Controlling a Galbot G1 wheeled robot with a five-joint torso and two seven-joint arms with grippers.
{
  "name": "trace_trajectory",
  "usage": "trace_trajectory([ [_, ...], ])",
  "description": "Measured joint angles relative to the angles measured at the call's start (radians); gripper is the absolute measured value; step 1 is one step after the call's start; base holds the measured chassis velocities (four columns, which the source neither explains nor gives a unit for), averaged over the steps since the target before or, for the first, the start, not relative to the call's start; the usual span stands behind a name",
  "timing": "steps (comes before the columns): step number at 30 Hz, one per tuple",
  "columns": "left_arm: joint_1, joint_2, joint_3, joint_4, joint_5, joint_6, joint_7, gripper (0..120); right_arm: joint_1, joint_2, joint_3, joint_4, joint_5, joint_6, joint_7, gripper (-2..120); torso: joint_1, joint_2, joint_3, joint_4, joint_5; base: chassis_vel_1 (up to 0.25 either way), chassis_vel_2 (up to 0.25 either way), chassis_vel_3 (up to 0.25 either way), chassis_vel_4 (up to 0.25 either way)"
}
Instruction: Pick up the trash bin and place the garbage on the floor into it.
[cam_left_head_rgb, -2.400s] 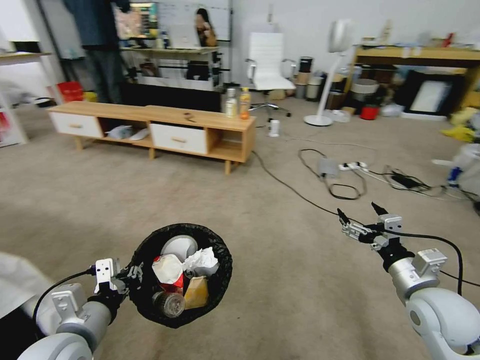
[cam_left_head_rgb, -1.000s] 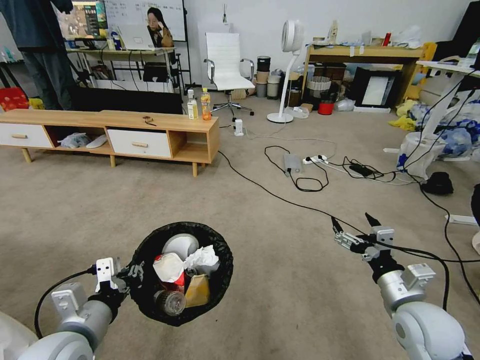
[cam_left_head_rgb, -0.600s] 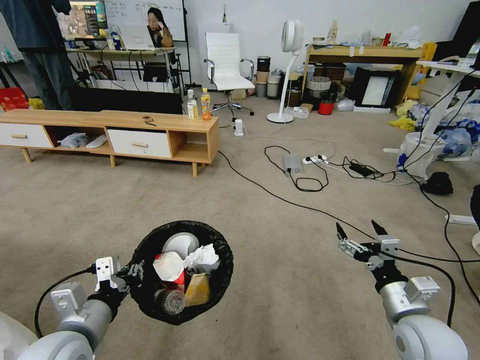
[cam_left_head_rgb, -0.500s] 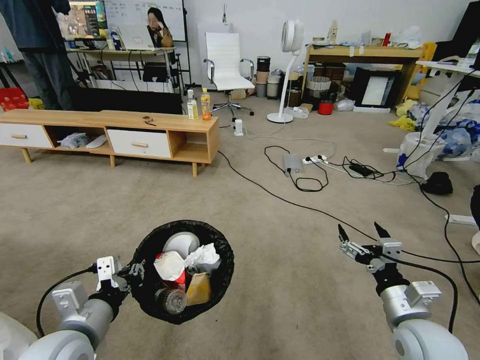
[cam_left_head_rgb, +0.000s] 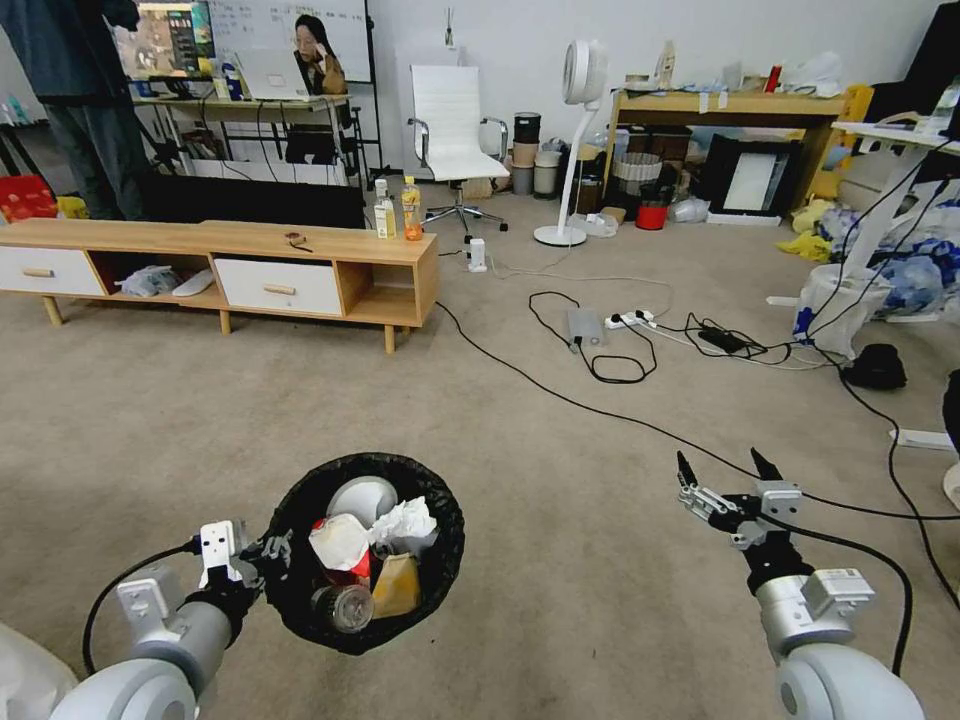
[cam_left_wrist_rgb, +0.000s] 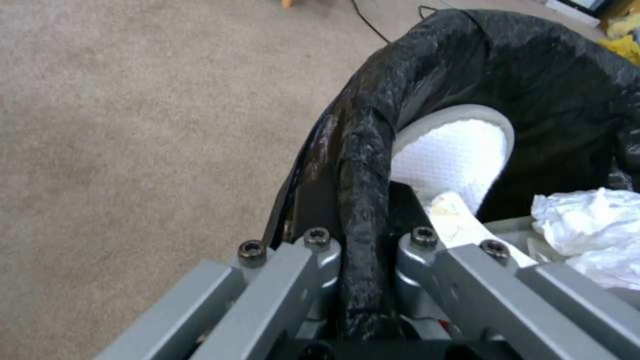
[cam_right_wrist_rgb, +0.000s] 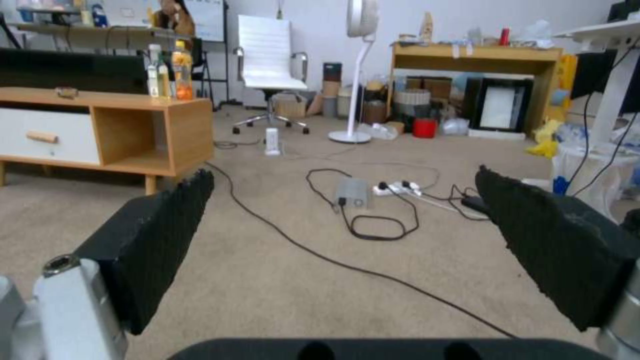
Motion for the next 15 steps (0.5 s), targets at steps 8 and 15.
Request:
trace_trajectory([
  [8,0.0,-0.001,0.003,0.001,-0.007,0.001,-0.002,4,-0.004,0.002,0.002,-0.002,-0.007,0.002,-0.001,100,0.0,0.0,0.0,-0.0001,0.0001,0.0,0.0,0.0,0.0],
  [15,0.0,0.002,-0.002,-0.019,-0.011,0.001,-0.002,4,-0.005,0.004,0.01,0.006,-0.008,0.002,-0.002,100,0.0,0.0,0.0,0.0,0.0002,0.0,0.0,0.0,0.0],
])
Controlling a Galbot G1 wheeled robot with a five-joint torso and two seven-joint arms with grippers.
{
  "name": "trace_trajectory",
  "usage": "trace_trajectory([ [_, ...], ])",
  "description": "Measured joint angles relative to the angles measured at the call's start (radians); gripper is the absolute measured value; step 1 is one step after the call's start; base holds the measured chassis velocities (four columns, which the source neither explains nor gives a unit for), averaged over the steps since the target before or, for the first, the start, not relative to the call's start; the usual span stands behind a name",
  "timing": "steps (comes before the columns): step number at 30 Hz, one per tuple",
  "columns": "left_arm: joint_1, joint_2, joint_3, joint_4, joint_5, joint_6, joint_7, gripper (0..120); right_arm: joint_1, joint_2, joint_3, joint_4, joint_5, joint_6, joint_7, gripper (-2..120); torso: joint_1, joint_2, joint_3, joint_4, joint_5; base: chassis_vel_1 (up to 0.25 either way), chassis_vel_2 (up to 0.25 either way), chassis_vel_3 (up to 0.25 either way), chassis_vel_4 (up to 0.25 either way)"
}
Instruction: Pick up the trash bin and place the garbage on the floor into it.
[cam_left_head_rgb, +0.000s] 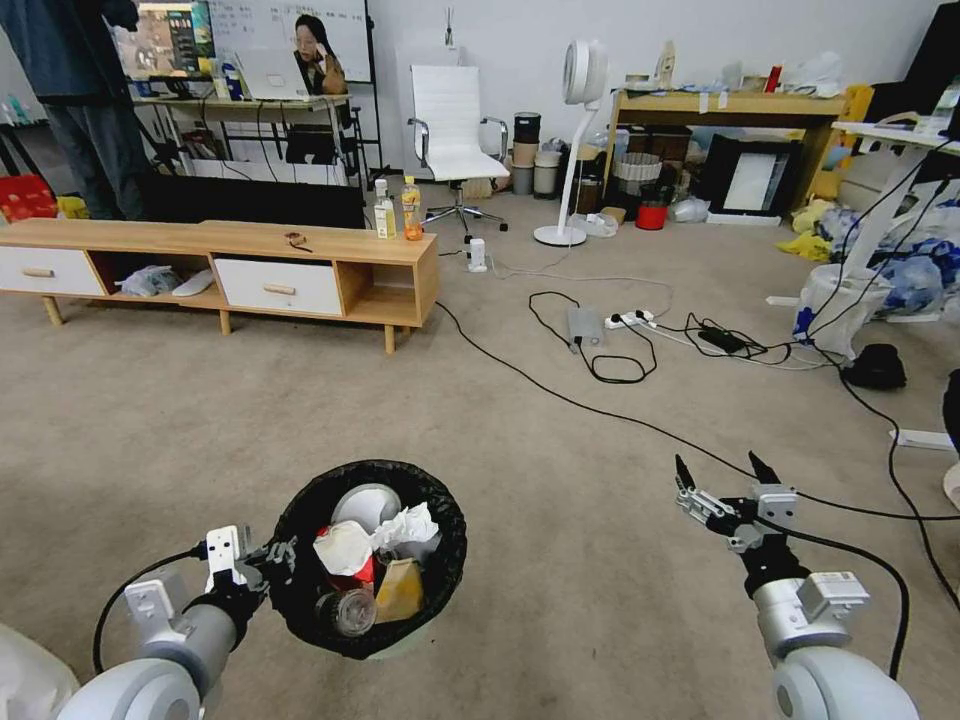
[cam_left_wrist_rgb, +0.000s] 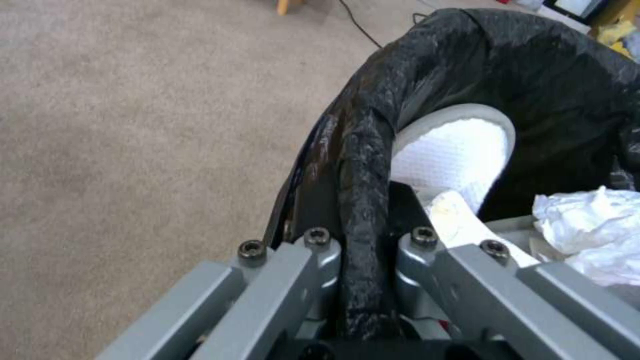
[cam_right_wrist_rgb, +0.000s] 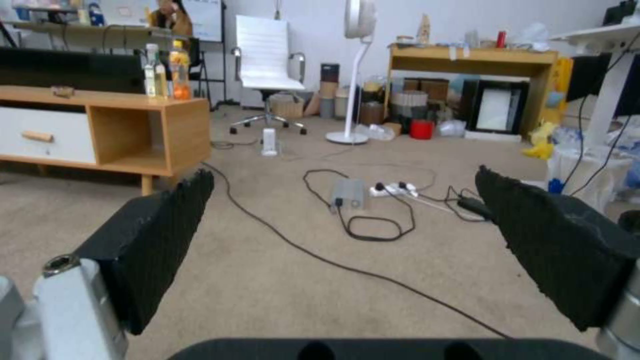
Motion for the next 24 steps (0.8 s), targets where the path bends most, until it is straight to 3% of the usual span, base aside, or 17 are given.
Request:
trace_trajectory([
  [24,-0.001,-0.002,-0.005,-0.012,-0.006,0.002,0.0,4,-0.003,0.007,0.012,0.007,-0.006,0.005,-0.002,100,0.0,0.0,0.0,0.0,0.0,0.0,0.0,0.0,0.0],
])
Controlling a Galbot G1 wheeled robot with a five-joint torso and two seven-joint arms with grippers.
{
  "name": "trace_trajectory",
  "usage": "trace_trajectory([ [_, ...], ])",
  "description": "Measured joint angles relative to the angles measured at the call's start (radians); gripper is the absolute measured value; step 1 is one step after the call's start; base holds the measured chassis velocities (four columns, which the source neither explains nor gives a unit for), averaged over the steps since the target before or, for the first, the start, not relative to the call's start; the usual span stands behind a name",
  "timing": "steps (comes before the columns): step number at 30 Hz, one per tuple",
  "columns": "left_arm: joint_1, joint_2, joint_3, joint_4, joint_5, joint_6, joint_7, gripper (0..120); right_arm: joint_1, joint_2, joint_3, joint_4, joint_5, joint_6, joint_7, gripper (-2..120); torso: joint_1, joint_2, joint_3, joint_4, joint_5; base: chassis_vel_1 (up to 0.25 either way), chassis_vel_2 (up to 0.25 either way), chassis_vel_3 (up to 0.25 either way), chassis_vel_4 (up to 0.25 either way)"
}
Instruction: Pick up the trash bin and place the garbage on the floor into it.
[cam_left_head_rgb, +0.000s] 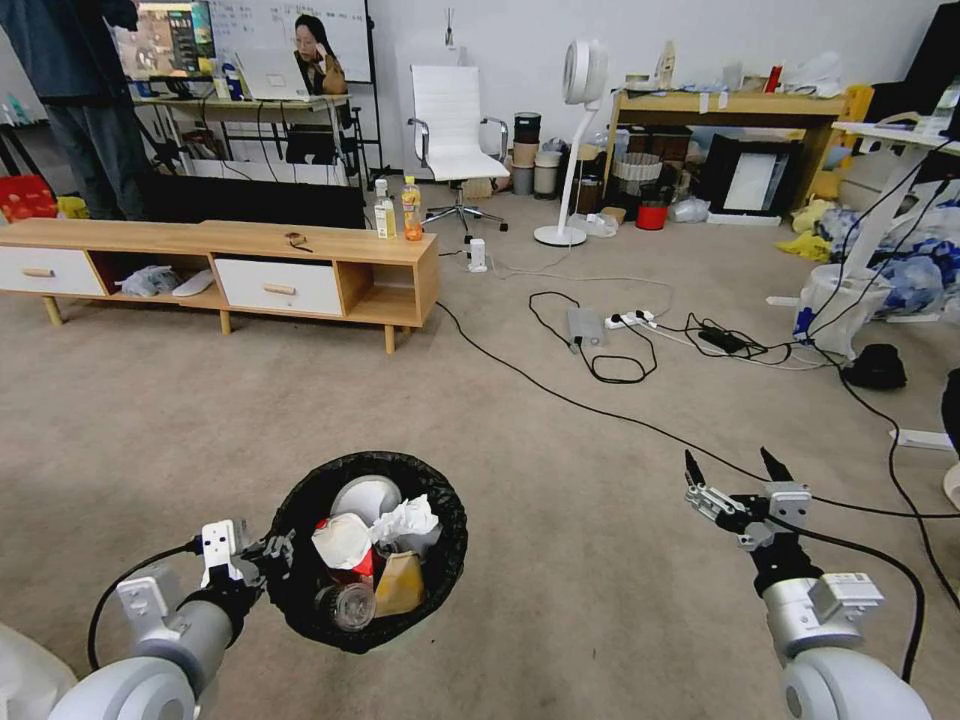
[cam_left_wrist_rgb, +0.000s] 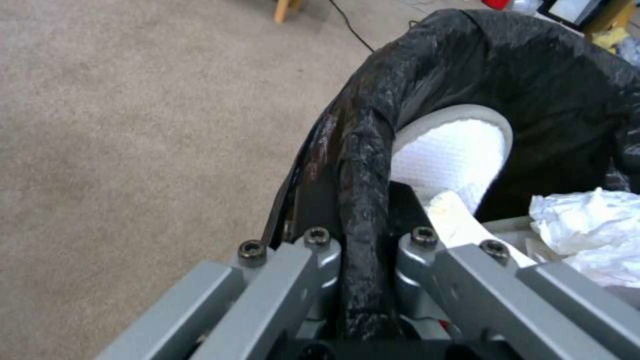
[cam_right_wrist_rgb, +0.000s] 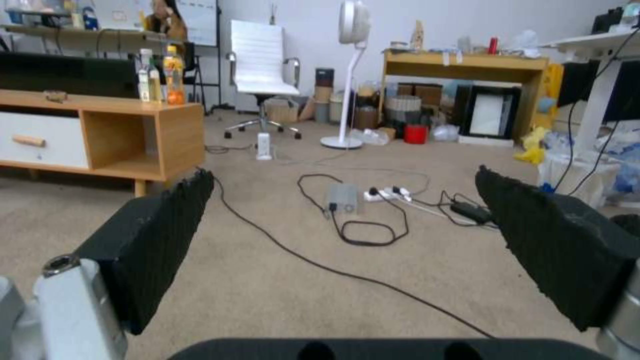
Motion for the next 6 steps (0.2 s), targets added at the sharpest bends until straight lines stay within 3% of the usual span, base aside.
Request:
trace_trajectory([
  [6,-0.001,-0.002,0.0,0.002,-0.001,0.0,0.001,4,0.001,0.001,-0.001,-0.005,-0.002,0.003,0.0,100,0.0,0.0,0.0,0.0,0.0,0.0,0.0,0.0,0.0],
])
